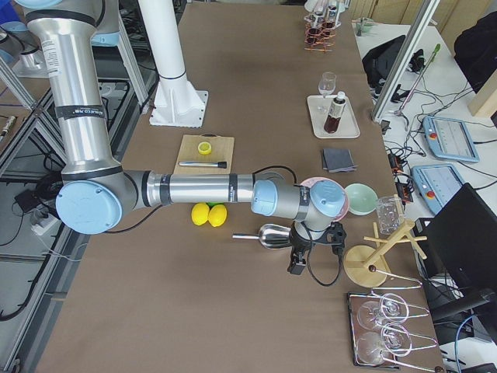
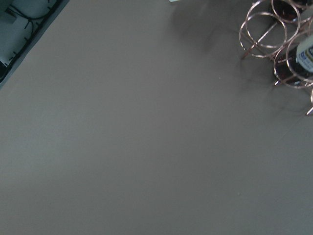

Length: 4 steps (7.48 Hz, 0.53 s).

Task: Take tea from basket to plate

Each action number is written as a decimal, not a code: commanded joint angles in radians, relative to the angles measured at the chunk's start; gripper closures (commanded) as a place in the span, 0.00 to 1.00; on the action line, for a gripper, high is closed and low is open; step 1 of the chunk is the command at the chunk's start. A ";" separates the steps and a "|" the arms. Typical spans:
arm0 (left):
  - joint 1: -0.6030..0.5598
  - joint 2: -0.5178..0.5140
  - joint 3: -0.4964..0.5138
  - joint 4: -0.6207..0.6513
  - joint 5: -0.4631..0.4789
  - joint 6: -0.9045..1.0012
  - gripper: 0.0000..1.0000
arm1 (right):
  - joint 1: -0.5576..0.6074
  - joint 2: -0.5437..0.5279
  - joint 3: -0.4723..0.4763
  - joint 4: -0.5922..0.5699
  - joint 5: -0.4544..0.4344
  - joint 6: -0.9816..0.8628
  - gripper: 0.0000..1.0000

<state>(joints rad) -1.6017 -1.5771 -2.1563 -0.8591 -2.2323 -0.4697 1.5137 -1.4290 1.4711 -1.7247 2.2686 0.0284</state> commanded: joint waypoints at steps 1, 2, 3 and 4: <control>-0.009 0.201 0.002 -0.266 -0.058 0.158 0.02 | -0.003 -0.066 -0.003 0.144 0.002 0.024 0.00; -0.006 0.227 0.033 -0.353 -0.059 0.160 0.02 | -0.003 -0.079 -0.003 0.164 0.005 0.024 0.00; -0.003 0.229 0.051 -0.368 -0.076 0.160 0.02 | -0.003 -0.071 0.015 0.183 0.003 0.021 0.00; -0.009 0.230 0.082 -0.367 -0.183 0.160 0.02 | -0.009 -0.082 0.018 0.224 -0.009 0.025 0.00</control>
<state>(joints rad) -1.6069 -1.3608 -2.1193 -1.1930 -2.3026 -0.3142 1.5106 -1.5002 1.4770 -1.5579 2.2715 0.0505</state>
